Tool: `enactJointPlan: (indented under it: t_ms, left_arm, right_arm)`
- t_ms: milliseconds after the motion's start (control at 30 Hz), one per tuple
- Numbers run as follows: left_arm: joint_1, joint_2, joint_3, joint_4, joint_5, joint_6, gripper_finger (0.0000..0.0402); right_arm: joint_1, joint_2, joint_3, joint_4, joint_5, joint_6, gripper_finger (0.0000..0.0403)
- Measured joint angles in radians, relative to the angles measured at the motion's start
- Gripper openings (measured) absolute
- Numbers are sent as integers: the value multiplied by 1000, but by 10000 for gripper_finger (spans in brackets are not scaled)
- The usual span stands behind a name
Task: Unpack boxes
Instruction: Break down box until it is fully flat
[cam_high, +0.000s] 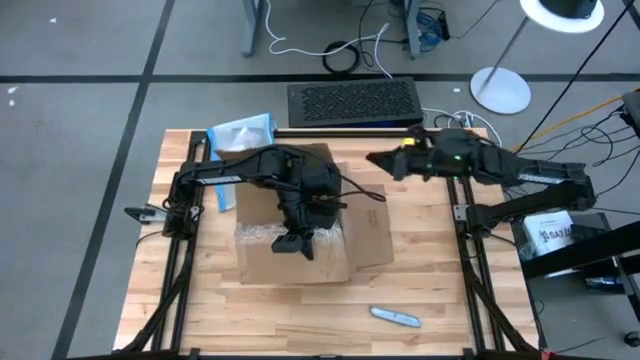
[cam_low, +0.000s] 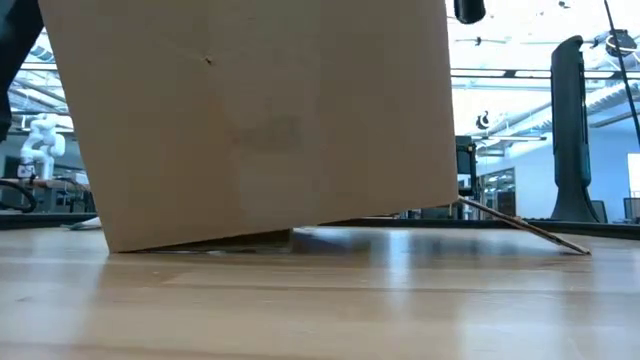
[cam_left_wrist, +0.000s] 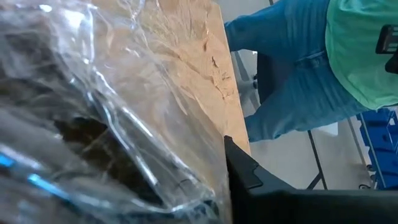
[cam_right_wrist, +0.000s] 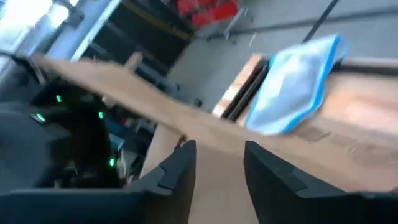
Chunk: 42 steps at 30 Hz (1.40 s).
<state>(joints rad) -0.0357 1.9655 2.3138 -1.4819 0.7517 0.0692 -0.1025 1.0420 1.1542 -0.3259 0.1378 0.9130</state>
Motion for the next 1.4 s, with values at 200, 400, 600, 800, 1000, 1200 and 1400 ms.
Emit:
enactJointPlan:
  t_ms: [200, 400, 600, 800, 1000, 1200, 1400]
  left_arm:
    - [-5, -2, 0, 10, -2, 6, 1]
    - [-4, -2, -11, 7, 2, 3, 0]
    - [-4, -2, -11, 5, -10, 24, 0]
    - [-6, -2, -11, -4, -28, 25, 0]
    - [-35, -13, -10, -35, -106, 52, 0]
    - [-82, -57, 6, -84, -239, 59, 0]
    - [-161, -119, 6, -103, -456, 71, 0]
  right_arm:
    - [5, 119, 0, 244, -170, 14, 110]
    - [29, 195, -1, 355, -219, 20, 107]
    - [33, 195, 0, 249, -223, 1, 107]
    - [39, 225, 0, 155, -234, -9, 107]
    - [30, 280, 5, 11, -233, 18, 106]
    - [31, 266, 2, 5, -188, 15, 93]
    - [12, 242, -2, -119, -182, 21, 74]
